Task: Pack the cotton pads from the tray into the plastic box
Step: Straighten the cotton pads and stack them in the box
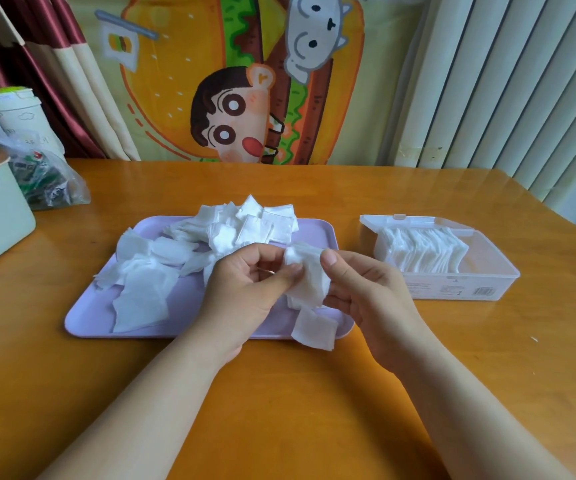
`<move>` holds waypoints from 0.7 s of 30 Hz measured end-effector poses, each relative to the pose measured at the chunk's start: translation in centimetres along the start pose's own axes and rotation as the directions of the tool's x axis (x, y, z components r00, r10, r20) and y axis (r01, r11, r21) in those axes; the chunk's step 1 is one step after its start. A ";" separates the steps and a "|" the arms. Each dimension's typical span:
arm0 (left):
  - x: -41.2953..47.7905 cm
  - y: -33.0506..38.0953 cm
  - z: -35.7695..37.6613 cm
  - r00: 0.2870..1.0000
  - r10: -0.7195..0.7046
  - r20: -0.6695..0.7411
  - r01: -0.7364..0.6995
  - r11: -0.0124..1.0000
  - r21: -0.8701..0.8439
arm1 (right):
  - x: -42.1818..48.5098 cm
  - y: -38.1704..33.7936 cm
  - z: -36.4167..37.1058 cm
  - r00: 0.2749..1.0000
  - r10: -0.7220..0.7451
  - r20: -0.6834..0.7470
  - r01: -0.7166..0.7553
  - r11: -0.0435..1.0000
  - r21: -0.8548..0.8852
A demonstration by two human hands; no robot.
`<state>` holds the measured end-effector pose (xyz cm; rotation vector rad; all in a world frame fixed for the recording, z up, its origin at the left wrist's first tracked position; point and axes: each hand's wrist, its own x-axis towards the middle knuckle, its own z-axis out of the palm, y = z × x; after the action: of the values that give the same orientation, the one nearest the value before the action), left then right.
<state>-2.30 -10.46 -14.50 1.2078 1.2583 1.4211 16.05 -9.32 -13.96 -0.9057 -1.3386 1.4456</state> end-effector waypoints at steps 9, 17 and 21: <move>-0.2 0.2 -0.2 0.998 -0.052 0.028 0.046 0.983 0.180 | 0.7 1.0 -0.4 0.974 0.076 -0.213 -0.060 0.995 0.080; -0.2 0.4 -0.5 0.996 -0.070 0.057 0.059 0.984 0.166 | 0.9 1.2 -0.5 0.947 0.076 -0.312 -0.038 0.991 0.126; -0.1 0.1 -0.7 0.997 -0.069 0.044 0.061 0.986 0.157 | 0.9 1.2 -0.7 0.932 0.064 -0.357 -0.020 0.992 0.127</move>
<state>-3.01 -10.65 -14.39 1.2861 1.3824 1.2572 16.30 -8.19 -15.22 -1.0649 -0.9531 1.3003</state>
